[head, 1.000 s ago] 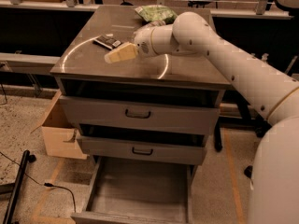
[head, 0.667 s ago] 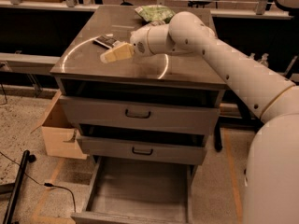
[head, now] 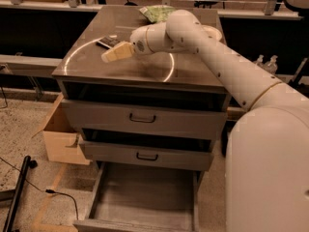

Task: Place rxbar chocolate into bottom drawer

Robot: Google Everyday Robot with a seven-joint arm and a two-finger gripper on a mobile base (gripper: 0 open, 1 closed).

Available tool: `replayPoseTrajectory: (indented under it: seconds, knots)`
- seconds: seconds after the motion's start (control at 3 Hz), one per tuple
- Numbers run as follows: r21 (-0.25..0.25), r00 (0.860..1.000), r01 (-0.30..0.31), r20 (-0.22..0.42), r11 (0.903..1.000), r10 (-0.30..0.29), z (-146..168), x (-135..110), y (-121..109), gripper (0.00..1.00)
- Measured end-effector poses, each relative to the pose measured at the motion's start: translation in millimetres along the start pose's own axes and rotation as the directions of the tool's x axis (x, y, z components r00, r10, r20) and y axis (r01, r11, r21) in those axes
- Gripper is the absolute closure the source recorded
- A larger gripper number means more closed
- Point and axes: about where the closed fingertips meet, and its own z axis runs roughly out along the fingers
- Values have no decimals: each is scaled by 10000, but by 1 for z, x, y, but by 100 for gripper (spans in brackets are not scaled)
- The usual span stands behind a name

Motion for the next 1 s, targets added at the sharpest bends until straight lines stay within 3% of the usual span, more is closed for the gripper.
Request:
replayPoseTrajectory:
  seconds: [0.67,1.0]
  knots:
    - [817,9965,-216,-783,9964,280,32,18,-45,0]
    - [1031,9950,-460,-830,9936,547,47,11,-53,0]
